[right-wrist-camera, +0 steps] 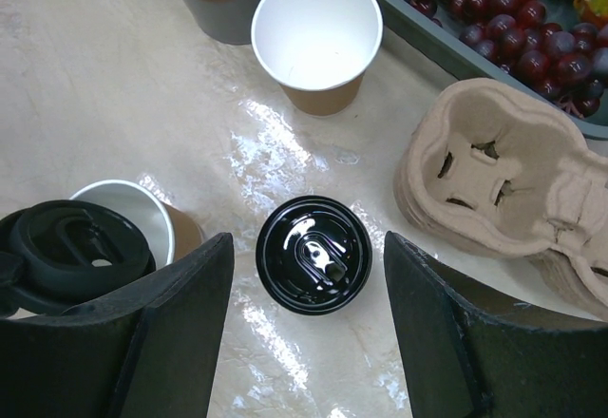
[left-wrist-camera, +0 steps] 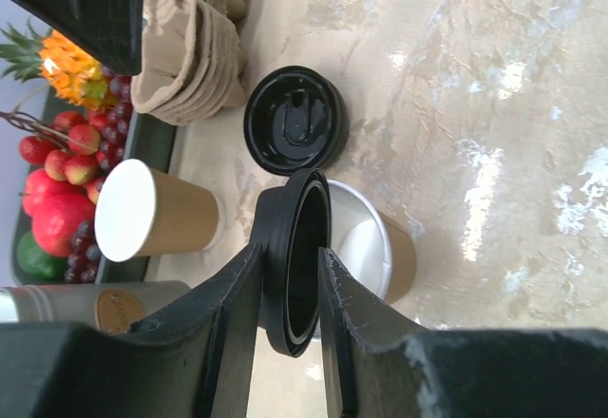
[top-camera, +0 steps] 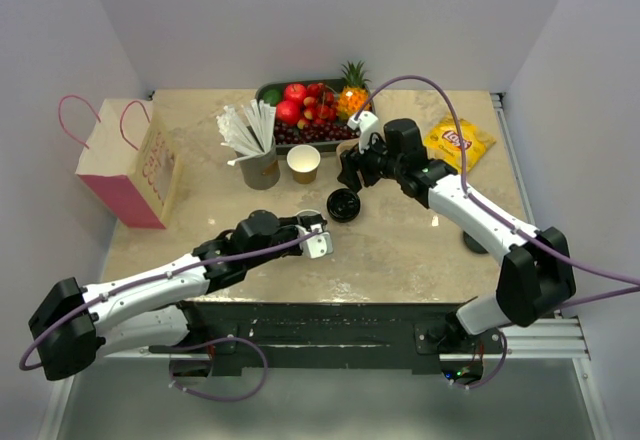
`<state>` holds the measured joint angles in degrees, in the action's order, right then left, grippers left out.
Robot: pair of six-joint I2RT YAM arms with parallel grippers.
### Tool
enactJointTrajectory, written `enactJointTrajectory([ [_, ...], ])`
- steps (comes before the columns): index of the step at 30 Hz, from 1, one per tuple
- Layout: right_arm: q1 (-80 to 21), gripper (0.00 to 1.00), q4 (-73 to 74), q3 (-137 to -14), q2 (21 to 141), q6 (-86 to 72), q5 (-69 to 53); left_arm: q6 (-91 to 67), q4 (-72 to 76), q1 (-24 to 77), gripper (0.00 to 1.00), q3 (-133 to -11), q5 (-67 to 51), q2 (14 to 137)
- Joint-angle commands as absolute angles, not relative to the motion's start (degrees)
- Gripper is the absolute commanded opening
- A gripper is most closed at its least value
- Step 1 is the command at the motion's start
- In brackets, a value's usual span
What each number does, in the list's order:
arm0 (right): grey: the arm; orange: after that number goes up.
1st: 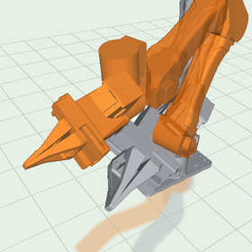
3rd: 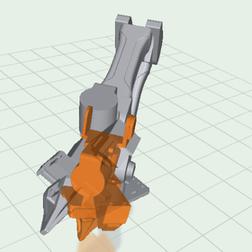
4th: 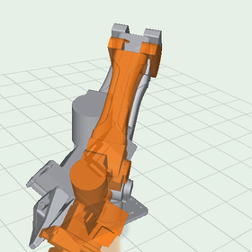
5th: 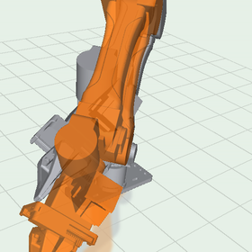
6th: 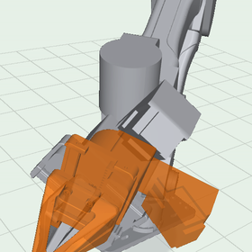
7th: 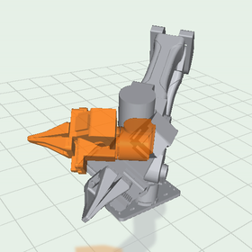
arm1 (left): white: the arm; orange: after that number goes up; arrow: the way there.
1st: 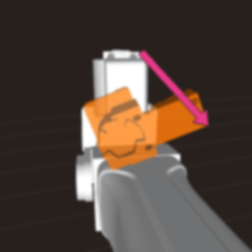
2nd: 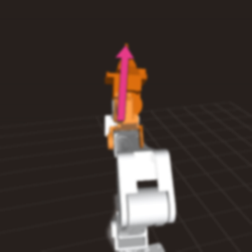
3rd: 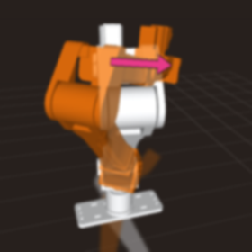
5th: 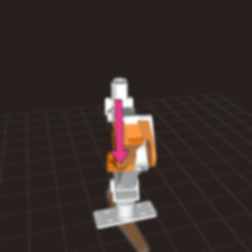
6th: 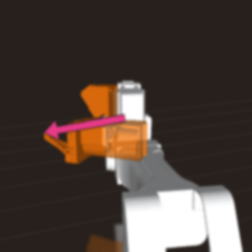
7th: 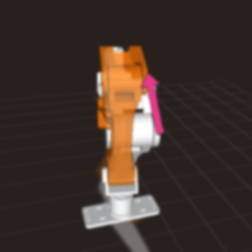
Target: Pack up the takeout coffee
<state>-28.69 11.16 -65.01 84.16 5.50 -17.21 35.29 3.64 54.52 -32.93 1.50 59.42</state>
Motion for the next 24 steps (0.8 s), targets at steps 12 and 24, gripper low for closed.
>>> enactJointTrajectory([
  [12, -28.48, 0.68, 9.05, -67.94, 85.08, 4.57, -18.63, 29.97, 0.71, 54.84, 0.36, -34.8, -5.01, 58.8],
  [24, -28.56, 0.68, 9.23, -68.12, 85.96, 4.31, -18.72, 30.14, 2.55, 54.84, 0.37, -32.61, -4.48, 59.41],
])
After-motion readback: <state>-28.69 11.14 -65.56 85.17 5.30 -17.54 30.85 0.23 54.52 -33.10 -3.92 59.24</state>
